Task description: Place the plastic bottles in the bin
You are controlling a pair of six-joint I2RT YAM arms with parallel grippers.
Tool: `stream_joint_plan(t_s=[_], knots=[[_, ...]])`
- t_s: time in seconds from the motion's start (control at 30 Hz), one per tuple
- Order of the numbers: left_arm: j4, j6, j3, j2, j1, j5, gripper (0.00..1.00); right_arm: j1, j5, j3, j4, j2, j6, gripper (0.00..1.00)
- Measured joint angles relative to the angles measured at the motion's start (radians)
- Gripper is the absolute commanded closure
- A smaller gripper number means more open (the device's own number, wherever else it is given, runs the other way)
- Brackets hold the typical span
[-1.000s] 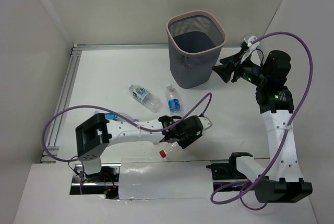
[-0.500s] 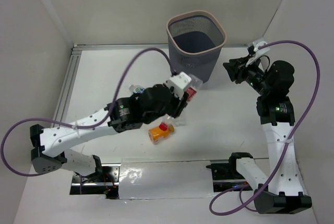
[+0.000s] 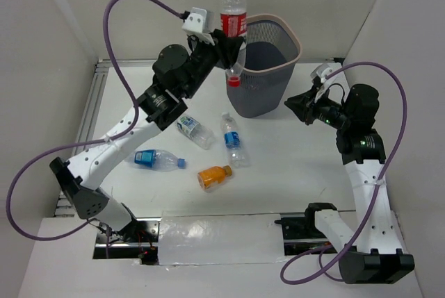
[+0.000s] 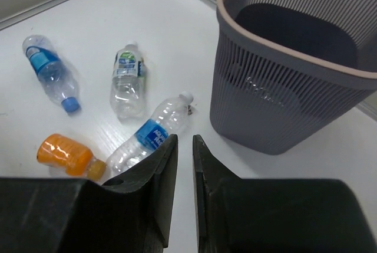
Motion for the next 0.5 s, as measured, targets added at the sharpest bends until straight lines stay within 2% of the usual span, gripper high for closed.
stream_joint_plan(t_s=[0.23,0.5], knots=[[0.267,-0.106,0.114,0.191,0.087,0.086,0.73,0.064,-0.019,-0.044,-0.009,0.004,-0.021,0.77],[0.529,-0.151,0.202,0.457,0.1,0.042,0.74,0.173,0.04,-0.081,-0.006,0.002,-0.026,0.77]])
